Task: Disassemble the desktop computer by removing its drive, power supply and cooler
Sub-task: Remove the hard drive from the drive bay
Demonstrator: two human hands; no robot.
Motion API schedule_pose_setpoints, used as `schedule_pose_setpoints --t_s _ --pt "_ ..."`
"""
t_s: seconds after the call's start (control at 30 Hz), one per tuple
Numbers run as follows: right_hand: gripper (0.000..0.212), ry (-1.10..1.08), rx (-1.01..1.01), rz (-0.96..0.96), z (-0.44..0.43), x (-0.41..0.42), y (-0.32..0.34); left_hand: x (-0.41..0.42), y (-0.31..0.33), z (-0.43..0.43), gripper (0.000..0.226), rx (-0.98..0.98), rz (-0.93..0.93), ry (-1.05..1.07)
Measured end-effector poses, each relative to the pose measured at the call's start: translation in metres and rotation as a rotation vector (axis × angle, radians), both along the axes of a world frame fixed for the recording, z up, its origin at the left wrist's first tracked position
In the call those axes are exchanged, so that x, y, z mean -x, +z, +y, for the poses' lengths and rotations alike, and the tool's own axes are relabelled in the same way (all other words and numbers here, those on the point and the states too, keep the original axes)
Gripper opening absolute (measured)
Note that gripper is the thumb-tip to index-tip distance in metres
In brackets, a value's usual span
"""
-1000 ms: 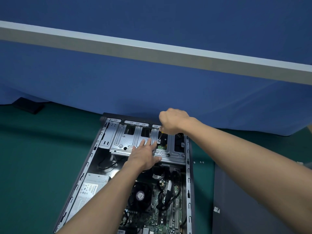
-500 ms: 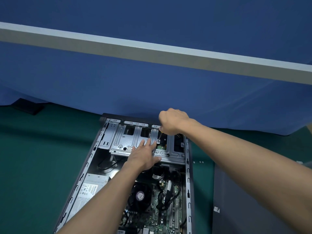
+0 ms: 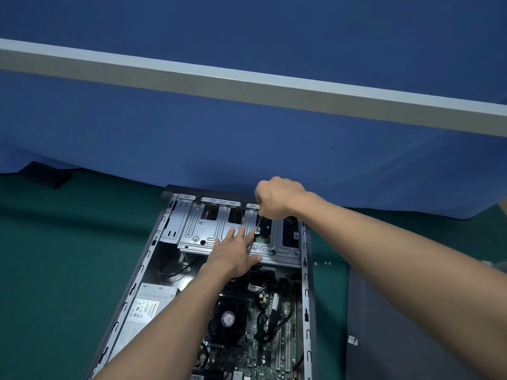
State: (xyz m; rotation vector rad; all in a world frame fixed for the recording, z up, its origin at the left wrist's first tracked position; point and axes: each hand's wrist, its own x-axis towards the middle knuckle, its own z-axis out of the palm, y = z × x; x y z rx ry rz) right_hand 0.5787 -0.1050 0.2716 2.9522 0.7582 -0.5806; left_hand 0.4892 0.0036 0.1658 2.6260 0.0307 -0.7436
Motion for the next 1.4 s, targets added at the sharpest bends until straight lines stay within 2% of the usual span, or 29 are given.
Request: schedule_pose_setpoints --t_s 0.1,0.17,0.23,0.3,0.4,0.5,0.53,0.6,0.67,0.73,0.83,0.93,1.0,1.07,1.13,1.23,1.3,1.37,1.4 --pt "0.004 -0.027 -0.024 0.047 -0.0015 0.0008 -0.0008 -0.0002 -0.0006 -0.0003 0.075 0.000 0.002 0.000" --pt "0.038 -0.066 0.032 0.018 -0.0030 0.0001 -0.0046 0.0002 -0.0009 -0.0003 0.075 0.000 0.002 0.003" --pt "0.046 -0.096 0.043 -0.008 -0.0024 -0.0016 -0.0067 0.0006 -0.0012 0.0003 0.075 0.001 0.003 0.008" --pt "0.036 -0.054 0.041 -0.031 -0.0015 -0.0022 -0.0078 0.0004 -0.0013 0.0005 0.075 0.007 0.002 0.007" --pt "0.009 -0.003 0.014 -0.039 -0.0008 -0.0027 -0.0027 0.0000 -0.0019 0.0002 0.075 0.013 -0.007 0.012" --pt "0.007 -0.007 -0.019 0.052 -0.0017 -0.0043 -0.0008 -0.0003 -0.0022 0.0001 0.075 0.013 -0.012 0.014" --pt "0.009 -0.006 -0.001 0.050 -0.0010 -0.0039 -0.0004 -0.0005 -0.0025 0.0000 0.074 0.013 -0.013 0.013" --pt "0.043 -0.042 0.063 0.028 -0.0013 -0.0040 -0.0032 -0.0006 -0.0024 -0.0002 0.074 0.016 -0.011 0.017" --pt "0.050 -0.075 0.081 0.005 0.0005 -0.0044 -0.0040 -0.0003 -0.0022 0.0002 0.074 0.018 -0.010 0.021" --pt "0.039 -0.025 0.079 -0.021 0.0009 -0.0048 -0.0046 0.0002 -0.0019 0.0002 0.075 0.017 -0.008 0.019" --pt "0.008 0.011 0.010 -0.006 -0.0015 -0.0053 -0.0016 0.0005 -0.0012 -0.0003 0.074 0.018 -0.008 0.020" --pt "0.002 -0.002 -0.060 0.088 -0.0028 -0.0031 -0.0009 0.0008 -0.0002 -0.0004 0.074 0.018 -0.009 0.018" --pt "0.040 -0.020 0.002 0.043 -0.0024 -0.0016 -0.0041 0.0006 -0.0001 -0.0009 0.074 0.016 -0.005 0.017" --pt "0.056 -0.069 0.057 -0.015 -0.0009 -0.0019 -0.0055 0.0004 0.0004 -0.0007 0.074 0.012 -0.001 0.018" --pt "0.047 -0.046 0.070 -0.046 0.0009 -0.0020 -0.0063 0.0002 0.0003 -0.0003 0.074 0.006 0.002 0.015" --pt "0.022 -0.006 0.040 -0.060 -0.0001 -0.0021 -0.0030 0.0000 -0.0005 -0.0010 0.074 -0.001 -0.002 0.009" --pt "0.007 -0.003 -0.009 -0.001 -0.0019 -0.0035 -0.0015 0.0001 -0.0007 -0.0007 0.074 0.004 -0.005 0.015" --pt "0.002 -0.006 -0.014 0.051 -0.0029 -0.0040 -0.0009 -0.0001 -0.0016 -0.0003 0.074 0.016 -0.003 0.022" --pt "0.017 -0.010 0.015 0.044 -0.0030 -0.0043 -0.0025 -0.0001 -0.0022 -0.0003 0.074 0.019 -0.002 0.023"
